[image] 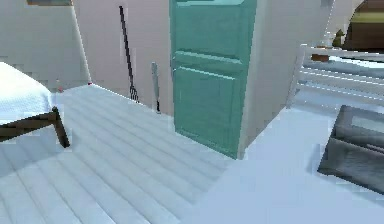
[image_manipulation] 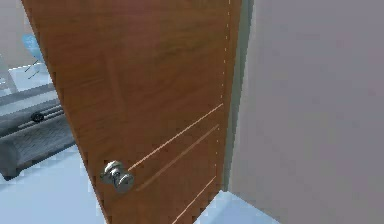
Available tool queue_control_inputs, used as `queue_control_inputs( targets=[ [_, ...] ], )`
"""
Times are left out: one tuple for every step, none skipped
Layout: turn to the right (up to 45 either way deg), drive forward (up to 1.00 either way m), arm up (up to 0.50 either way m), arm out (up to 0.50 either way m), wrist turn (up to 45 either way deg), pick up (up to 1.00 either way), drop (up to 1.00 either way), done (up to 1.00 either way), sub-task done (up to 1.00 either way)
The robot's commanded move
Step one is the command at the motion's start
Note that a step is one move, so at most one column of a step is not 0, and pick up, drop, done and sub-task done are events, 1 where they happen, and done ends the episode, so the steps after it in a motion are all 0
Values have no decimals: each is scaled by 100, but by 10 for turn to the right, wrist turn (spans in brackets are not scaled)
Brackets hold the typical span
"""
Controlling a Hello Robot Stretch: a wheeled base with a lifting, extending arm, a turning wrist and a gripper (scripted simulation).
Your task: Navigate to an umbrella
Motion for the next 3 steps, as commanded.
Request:
queue_control_inputs(
  targets=[
    [-30, 0, 0, 0, 0, 0, 0, 0, 0],
    [0, 60, 0, 0, 0, 0, 0, 0, 0],
    [450, 0, 0, 0, 0, 0, 0, 0, 0]
  ],
)
